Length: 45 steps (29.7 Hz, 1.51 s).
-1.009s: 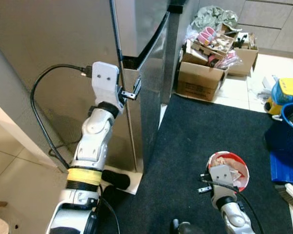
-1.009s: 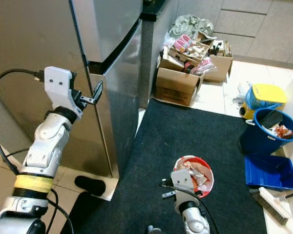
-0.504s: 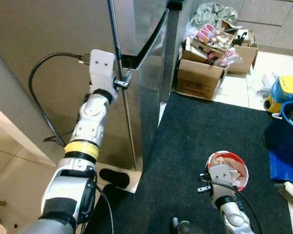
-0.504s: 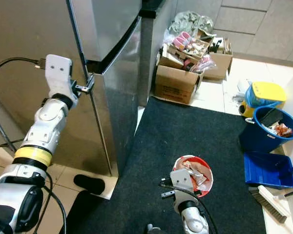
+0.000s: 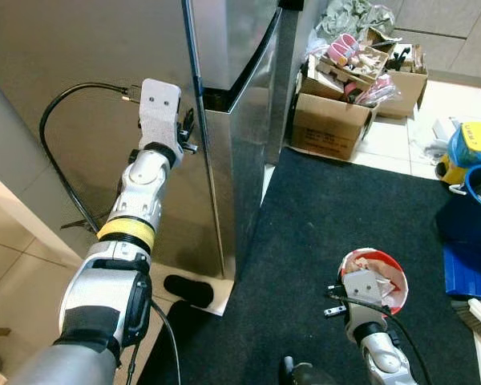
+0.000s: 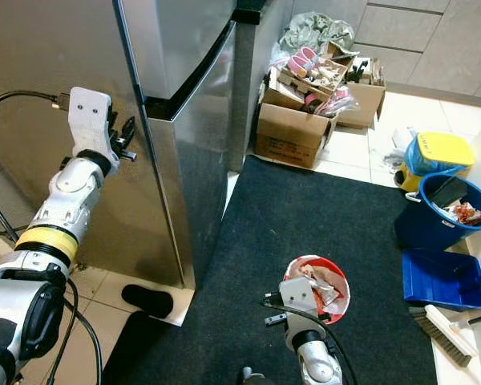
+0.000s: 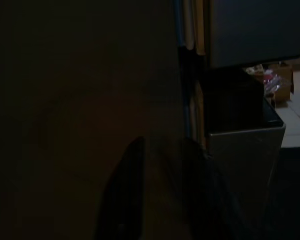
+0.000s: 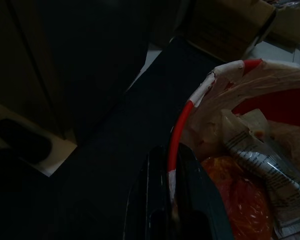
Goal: Restocking fridge
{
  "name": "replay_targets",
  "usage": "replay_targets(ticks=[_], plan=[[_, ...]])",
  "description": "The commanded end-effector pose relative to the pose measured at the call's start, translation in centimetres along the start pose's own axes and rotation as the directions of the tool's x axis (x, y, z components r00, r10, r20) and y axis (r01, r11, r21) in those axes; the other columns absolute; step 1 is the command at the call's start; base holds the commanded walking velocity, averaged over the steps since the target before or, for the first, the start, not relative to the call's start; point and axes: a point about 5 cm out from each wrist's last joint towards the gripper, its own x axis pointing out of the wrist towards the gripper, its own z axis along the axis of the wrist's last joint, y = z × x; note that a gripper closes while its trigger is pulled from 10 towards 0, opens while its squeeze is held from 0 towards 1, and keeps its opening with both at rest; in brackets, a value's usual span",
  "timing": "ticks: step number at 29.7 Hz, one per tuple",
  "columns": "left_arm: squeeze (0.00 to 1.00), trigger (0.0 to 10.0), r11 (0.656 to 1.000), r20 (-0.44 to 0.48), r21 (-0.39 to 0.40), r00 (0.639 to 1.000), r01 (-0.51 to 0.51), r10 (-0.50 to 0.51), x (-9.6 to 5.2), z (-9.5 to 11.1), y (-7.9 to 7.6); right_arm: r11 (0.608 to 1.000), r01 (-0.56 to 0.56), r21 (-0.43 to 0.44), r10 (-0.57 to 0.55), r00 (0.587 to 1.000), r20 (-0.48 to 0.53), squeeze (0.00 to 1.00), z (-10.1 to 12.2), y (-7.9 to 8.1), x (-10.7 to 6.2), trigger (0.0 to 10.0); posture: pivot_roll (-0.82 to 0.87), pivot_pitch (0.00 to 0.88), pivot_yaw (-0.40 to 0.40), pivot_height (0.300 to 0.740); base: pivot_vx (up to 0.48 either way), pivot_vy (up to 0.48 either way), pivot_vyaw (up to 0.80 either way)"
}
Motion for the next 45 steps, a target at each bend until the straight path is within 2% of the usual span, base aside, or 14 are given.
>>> replay_targets(ticks=[1, 4, 5, 21, 31, 45], plan=[[0.0, 0.0, 1.0, 0.009, 0.018, 1.0, 0.005, -0.005, 0.4, 0.5, -0.1, 1.0, 0.012, -0.001, -0.012, 1.0, 0.024, 0.0, 0.3, -0.2, 0.0, 10.0, -0.09, 0.106, 0.007, 0.727, 0.0, 0.0, 0.0], [0.0, 0.0, 1.0, 0.013, 0.029, 1.0, 0.01, -0.01, 0.9, 1.1, -0.5, 1.0, 0.014, -0.001, -0.014, 1.0, 0.023, 0.0, 0.2, -0.2, 0.0, 10.0, -0.1, 0.106, 0.009, 0.727, 0.0, 0.0, 0.0], [0.0, 10.0, 1.0, 0.012, 0.031, 1.0, 0.006, -0.007, 1.0, 1.2, -0.4, 1.0, 0.015, 0.0, -0.015, 1.0, 0.022, 0.0, 0.2, -0.2, 0.0, 10.0, -0.1, 0.107, 0.013, 0.727, 0.0, 0.0, 0.0], [0.0, 10.0, 0.999, -0.005, 0.04, 1.0, 0.019, -0.019, 1.9, 2.2, -0.9, 0.999, 0.032, 0.018, -0.033, 0.999, 0.024, 0.0, 0.3, 0.1, 0.0, 10.0, -0.11, 0.093, 0.044, 0.727, 0.0, 0.0, 0.0], [0.0, 10.0, 0.998, -0.062, 0.029, 0.997, 0.047, -0.046, 2.3, 1.9, -2.7, 0.999, 0.032, 0.015, -0.032, 0.999, 0.019, 0.0, -0.1, 0.0, -0.4, 10.0, -0.13, 0.107, 0.036, 0.727, 0.0, 0.0, 0.0], [0.0, 10.0, 0.997, -0.116, 0.076, 0.993, 0.008, 0.001, 2.1, 1.1, -2.1, 0.999, 0.038, 0.015, -0.038, 0.999, 0.017, 0.0, -0.5, 0.0, -0.8, 10.0, -0.13, 0.132, 0.035, 0.727, 0.0, 0.0, 0.0]])
